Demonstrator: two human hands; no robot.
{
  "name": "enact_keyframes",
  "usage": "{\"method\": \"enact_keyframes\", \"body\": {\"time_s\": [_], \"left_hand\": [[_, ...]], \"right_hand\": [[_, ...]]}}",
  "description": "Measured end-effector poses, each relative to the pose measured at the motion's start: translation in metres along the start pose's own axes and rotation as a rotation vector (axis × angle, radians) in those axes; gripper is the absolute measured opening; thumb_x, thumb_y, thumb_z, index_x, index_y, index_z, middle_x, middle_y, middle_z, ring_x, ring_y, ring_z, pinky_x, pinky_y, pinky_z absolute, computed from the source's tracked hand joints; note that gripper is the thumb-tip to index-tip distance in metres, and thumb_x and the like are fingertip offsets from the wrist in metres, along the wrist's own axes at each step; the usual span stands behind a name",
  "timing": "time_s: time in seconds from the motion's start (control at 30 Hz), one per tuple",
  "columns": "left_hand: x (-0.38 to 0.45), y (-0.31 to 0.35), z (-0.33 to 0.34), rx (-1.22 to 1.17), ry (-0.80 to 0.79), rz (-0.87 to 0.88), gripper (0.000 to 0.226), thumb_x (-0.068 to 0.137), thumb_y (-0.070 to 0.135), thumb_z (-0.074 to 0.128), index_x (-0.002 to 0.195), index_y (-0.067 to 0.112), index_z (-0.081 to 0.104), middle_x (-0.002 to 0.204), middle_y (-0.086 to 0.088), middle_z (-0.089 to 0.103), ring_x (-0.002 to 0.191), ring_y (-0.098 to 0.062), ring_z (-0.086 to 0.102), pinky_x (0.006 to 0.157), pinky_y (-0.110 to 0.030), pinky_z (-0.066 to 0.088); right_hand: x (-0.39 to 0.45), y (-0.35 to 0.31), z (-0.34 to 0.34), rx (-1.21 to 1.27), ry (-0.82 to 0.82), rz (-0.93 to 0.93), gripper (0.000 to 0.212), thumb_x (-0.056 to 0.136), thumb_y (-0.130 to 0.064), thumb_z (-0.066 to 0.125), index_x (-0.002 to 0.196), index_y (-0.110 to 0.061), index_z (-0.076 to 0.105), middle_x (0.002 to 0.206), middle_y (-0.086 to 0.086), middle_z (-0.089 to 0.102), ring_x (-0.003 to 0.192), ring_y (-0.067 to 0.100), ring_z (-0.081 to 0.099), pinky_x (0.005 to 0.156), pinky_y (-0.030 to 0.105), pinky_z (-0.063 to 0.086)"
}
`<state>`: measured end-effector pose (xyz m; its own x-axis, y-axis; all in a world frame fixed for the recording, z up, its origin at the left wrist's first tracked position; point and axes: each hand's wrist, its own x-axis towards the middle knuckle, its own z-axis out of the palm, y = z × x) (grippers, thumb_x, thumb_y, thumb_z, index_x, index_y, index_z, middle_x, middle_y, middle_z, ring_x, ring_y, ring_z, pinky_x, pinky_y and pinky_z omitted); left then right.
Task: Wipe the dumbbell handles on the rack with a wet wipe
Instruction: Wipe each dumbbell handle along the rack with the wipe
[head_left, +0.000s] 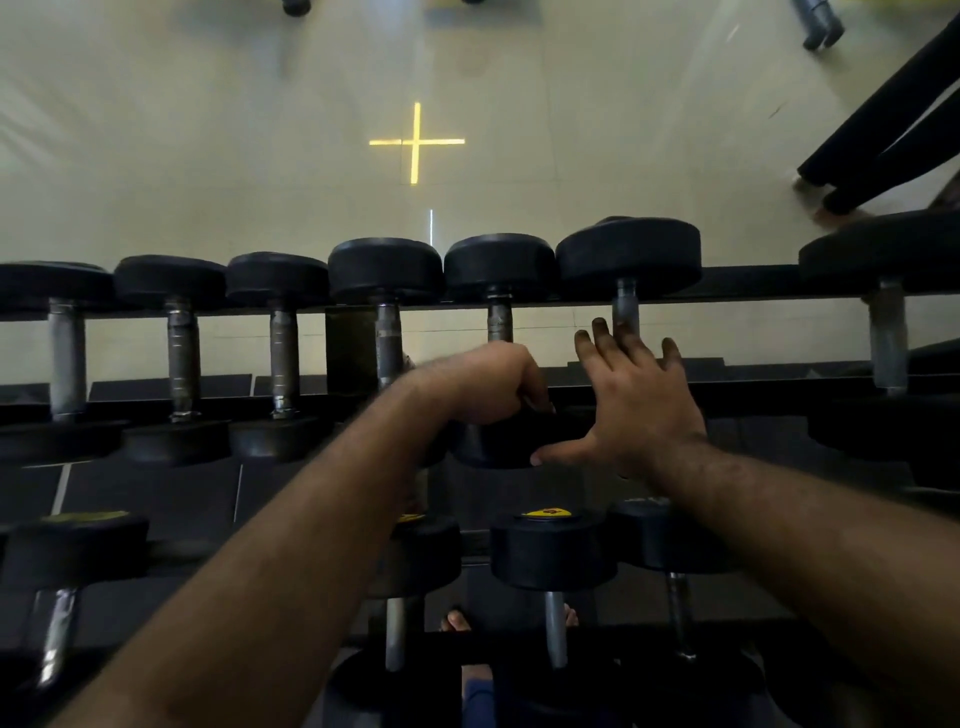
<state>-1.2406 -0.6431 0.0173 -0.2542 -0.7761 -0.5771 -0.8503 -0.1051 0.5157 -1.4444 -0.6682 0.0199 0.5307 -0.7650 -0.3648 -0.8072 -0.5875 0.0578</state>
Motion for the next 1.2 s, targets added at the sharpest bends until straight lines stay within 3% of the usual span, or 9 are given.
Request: {"method": "enact_keyframes", "body": {"time_s": [0.23, 0.37, 0.47, 0.57, 0.7, 0.8, 0.97, 1.07, 1.2], "left_hand": [[-0.030, -0.038, 0.004, -0.070, 0.256, -0.200, 0.019, 0.093, 0.012, 0.077, 0.106, 0.025, 0.082, 0.101, 0.008, 0.076, 0.091, -0.009, 0.069, 0.083, -0.027, 0.057], [-0.033, -0.031, 0.010, -0.199, 0.258, -0.080, 0.027, 0.092, 0.005, 0.073, 0.104, 0.026, 0.083, 0.099, 0.014, 0.076, 0.094, -0.003, 0.070, 0.087, -0.021, 0.059], [-0.021, -0.022, 0.000, -0.267, 0.714, 0.033, 0.020, 0.094, 0.015, 0.075, 0.110, 0.024, 0.082, 0.104, 0.008, 0.079, 0.095, -0.002, 0.071, 0.087, -0.014, 0.054], [0.003, -0.025, 0.017, 0.140, 1.012, 0.113, 0.022, 0.086, 0.003, 0.079, 0.106, 0.012, 0.082, 0.105, -0.004, 0.080, 0.092, -0.024, 0.075, 0.080, -0.037, 0.063], [0.008, -0.039, 0.026, 0.194, 0.880, 0.121, 0.028, 0.077, -0.004, 0.075, 0.100, 0.011, 0.082, 0.104, -0.004, 0.078, 0.090, -0.032, 0.071, 0.075, -0.040, 0.060], [-0.011, -0.036, 0.027, 0.192, 0.444, 0.132, 0.036, 0.089, 0.003, 0.068, 0.113, 0.026, 0.082, 0.116, 0.007, 0.076, 0.106, -0.020, 0.070, 0.095, -0.039, 0.056], [-0.039, -0.045, 0.001, -0.265, 0.205, 0.022, 0.023, 0.087, 0.004, 0.079, 0.096, 0.025, 0.084, 0.085, 0.019, 0.077, 0.087, 0.005, 0.071, 0.090, -0.029, 0.059], [-0.062, -0.041, -0.002, -0.606, 0.499, -0.053, 0.017, 0.088, 0.005, 0.081, 0.098, 0.018, 0.082, 0.093, 0.004, 0.080, 0.091, -0.010, 0.077, 0.088, -0.036, 0.064], [-0.094, -0.037, 0.009, -0.916, 0.981, -0.159, 0.012, 0.087, 0.007, 0.084, 0.098, 0.012, 0.083, 0.089, -0.006, 0.080, 0.084, -0.023, 0.079, 0.079, -0.046, 0.066]], "right_hand": [[-0.002, -0.001, -0.001, 0.004, -0.002, -0.002, 0.158, 0.050, -0.117, 0.032, 0.172, -0.018, 0.011, 0.180, 0.007, 0.013, 0.166, 0.030, 0.008, 0.129, 0.069, 0.014], [-0.002, -0.001, -0.002, 0.004, -0.004, 0.004, 0.159, 0.050, -0.118, 0.031, 0.172, -0.018, 0.010, 0.180, 0.007, 0.013, 0.166, 0.029, 0.008, 0.129, 0.069, 0.013], [-0.002, -0.001, -0.002, 0.001, 0.002, 0.003, 0.158, 0.050, -0.118, 0.032, 0.172, -0.018, 0.010, 0.180, 0.007, 0.013, 0.166, 0.029, 0.008, 0.129, 0.069, 0.012], [-0.003, -0.002, -0.001, -0.005, 0.028, 0.003, 0.158, 0.050, -0.118, 0.031, 0.171, -0.018, 0.013, 0.179, 0.007, 0.016, 0.166, 0.029, 0.010, 0.129, 0.069, 0.013], [-0.002, 0.000, 0.002, -0.014, 0.037, 0.005, 0.158, 0.050, -0.118, 0.028, 0.171, -0.018, 0.016, 0.179, 0.007, 0.018, 0.165, 0.029, 0.012, 0.129, 0.069, 0.014], [-0.002, 0.002, 0.004, -0.009, 0.044, -0.010, 0.156, 0.051, -0.117, 0.027, 0.171, -0.018, 0.015, 0.179, 0.007, 0.018, 0.166, 0.029, 0.011, 0.129, 0.069, 0.013], [-0.002, 0.000, 0.005, 0.023, 0.041, 0.006, 0.155, 0.051, -0.117, 0.031, 0.170, -0.019, 0.019, 0.177, 0.005, 0.023, 0.165, 0.029, 0.016, 0.129, 0.069, 0.014], [-0.007, 0.002, 0.006, -0.028, 0.063, -0.073, 0.150, 0.056, -0.114, 0.036, 0.169, -0.016, 0.023, 0.176, 0.007, 0.028, 0.162, 0.029, 0.024, 0.128, 0.069, 0.015], [-0.008, -0.056, 0.004, -0.086, 0.058, -0.490, 0.131, 0.067, -0.099, 0.056, 0.166, -0.016, 0.034, 0.167, 0.007, 0.045, 0.149, 0.029, 0.045, 0.124, 0.055, 0.033]]}}
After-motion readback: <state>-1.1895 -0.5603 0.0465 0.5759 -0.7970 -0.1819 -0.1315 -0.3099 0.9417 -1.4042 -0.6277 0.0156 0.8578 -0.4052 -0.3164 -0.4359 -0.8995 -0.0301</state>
